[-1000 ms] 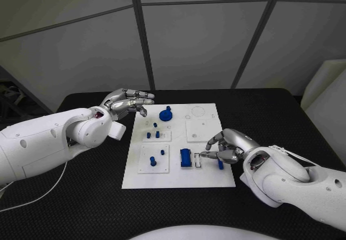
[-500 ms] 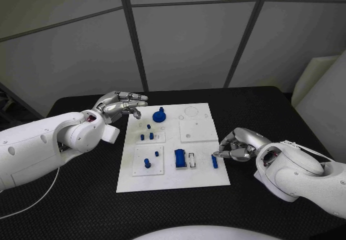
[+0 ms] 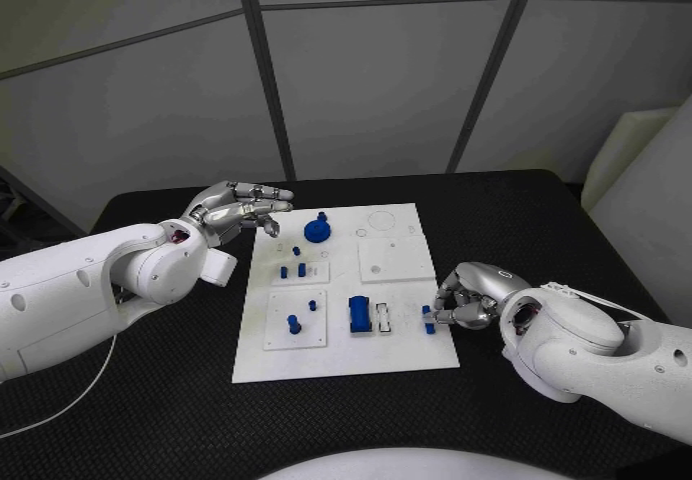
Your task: Assemble the parts on the task board
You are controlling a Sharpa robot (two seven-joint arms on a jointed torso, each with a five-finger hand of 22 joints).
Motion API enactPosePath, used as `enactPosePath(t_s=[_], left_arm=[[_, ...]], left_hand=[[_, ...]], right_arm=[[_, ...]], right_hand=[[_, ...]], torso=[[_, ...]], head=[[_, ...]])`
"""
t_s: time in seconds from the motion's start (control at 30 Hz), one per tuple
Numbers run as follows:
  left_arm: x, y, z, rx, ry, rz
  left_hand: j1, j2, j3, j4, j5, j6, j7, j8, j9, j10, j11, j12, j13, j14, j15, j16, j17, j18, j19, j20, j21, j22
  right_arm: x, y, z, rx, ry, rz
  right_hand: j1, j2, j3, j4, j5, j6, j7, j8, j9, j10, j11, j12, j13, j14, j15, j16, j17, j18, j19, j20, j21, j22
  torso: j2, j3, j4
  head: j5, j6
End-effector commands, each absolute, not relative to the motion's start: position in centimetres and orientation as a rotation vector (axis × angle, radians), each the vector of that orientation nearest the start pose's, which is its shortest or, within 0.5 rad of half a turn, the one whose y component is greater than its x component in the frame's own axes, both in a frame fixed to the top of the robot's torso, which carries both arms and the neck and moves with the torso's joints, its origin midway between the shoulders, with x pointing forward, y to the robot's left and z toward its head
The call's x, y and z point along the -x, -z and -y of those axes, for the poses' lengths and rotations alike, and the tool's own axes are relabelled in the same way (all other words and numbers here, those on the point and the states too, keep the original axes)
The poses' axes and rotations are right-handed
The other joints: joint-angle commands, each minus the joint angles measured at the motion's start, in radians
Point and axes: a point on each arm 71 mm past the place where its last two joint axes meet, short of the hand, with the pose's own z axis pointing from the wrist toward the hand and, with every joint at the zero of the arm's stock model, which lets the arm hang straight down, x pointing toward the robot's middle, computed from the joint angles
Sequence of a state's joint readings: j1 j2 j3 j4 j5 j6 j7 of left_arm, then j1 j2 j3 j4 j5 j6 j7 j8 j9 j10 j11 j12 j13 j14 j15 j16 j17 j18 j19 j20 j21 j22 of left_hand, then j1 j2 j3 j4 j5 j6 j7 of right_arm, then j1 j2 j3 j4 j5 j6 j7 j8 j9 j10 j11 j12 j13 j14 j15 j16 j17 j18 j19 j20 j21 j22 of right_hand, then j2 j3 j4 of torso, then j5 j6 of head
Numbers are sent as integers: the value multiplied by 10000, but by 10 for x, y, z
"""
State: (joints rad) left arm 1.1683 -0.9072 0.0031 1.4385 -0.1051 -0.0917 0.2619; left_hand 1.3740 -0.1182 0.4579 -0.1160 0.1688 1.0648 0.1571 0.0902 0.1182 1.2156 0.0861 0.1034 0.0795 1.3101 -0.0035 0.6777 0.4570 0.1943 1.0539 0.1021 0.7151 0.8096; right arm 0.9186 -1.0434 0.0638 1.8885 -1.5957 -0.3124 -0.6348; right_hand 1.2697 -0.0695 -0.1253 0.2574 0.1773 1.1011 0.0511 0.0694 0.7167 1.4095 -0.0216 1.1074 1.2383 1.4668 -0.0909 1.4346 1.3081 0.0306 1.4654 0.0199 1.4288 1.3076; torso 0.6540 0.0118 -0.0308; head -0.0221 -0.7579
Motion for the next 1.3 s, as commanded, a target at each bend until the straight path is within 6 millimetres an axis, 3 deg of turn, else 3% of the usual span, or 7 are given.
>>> enactPosePath(t_s=[0.03,0.47,0.57,0.77,0.93,1.23,1.3], left_arm=[[-497,189,-254,10747,15385,-15943],[-496,189,-255,10745,15388,-15940],[-496,189,-255,10743,15391,-15938],[-497,189,-255,10743,15392,-15937],[-497,189,-255,10750,15377,-15934],[-496,189,-256,10758,15368,-15933],[-496,189,-256,10762,15362,-15932]], left_hand=[[-71,36,-58,-24,-1,-12,41,-52,-9,-46,32,-45,17,-17,32,-62,-11,-120,-47,2,-66,1],[-71,36,-58,-24,-1,-12,41,-52,-9,-46,32,-45,17,-17,32,-62,-11,-120,-47,2,-66,1],[-71,36,-58,-24,-1,-12,41,-52,-9,-46,32,-45,17,-17,32,-62,-11,-120,-47,2,-66,1],[-71,36,-58,-24,-1,-12,41,-52,-9,-46,32,-45,17,-17,32,-62,-11,-120,-47,2,-66,1],[-79,45,-62,-25,1,-11,39,-57,-8,-50,30,-48,19,-20,33,-70,-9,-118,-52,5,-79,1],[-43,62,-43,-52,30,-9,36,-61,-7,-49,26,-49,21,-21,26,-76,-8,-113,-51,1,-80,5],[-28,67,-36,-63,43,-9,36,-63,-7,-49,25,-49,21,-22,23,-79,-8,-111,-50,-1,-79,8]], right_arm=[[-382,239,217,-810,-3124,-18979],[-379,253,211,-627,-2907,-19595],[-380,254,209,-626,-2897,-19571],[-381,256,205,-541,-2799,-19506],[-381,256,203,-378,-2647,-19519],[-378,253,198,-976,-2993,-19348],[-376,251,198,-1367,-3288,-19315]], right_hand=[[58,-57,6,81,37,9,4,-18,15,45,-11,68,23,551,24,54,102,76,308,45,63,1160],[214,-18,42,92,41,53,-7,-6,44,56,-19,92,50,551,19,57,111,73,315,40,73,1174],[463,111,126,19,80,70,-16,-10,64,58,-30,104,68,552,10,60,123,71,320,32,79,1185],[1652,654,642,-591,978,120,-121,-36,62,40,-130,102,98,556,-75,76,163,63,341,-38,111,1228],[2526,886,1095,-1294,2261,233,-122,-28,13,16,-149,82,121,560,-109,94,212,49,364,-99,151,1280],[2351,896,1204,-1503,2853,225,-97,-33,32,80,-119,114,157,566,-69,111,257,38,381,-60,181,1321],[2122,896,1192,-1429,3316,149,-103,-51,30,87,-125,100,153,566,-69,111,262,30,400,-58,211,1355]], torso=[[2,-11,-1],[-15,-6,8],[-12,-4,12],[-10,-2,1],[-16,-4,0],[-21,2,-4],[-23,-2,-6]], head=[[29,-20],[58,-73],[54,-69],[79,-74],[94,-79],[119,-60],[126,-49]])
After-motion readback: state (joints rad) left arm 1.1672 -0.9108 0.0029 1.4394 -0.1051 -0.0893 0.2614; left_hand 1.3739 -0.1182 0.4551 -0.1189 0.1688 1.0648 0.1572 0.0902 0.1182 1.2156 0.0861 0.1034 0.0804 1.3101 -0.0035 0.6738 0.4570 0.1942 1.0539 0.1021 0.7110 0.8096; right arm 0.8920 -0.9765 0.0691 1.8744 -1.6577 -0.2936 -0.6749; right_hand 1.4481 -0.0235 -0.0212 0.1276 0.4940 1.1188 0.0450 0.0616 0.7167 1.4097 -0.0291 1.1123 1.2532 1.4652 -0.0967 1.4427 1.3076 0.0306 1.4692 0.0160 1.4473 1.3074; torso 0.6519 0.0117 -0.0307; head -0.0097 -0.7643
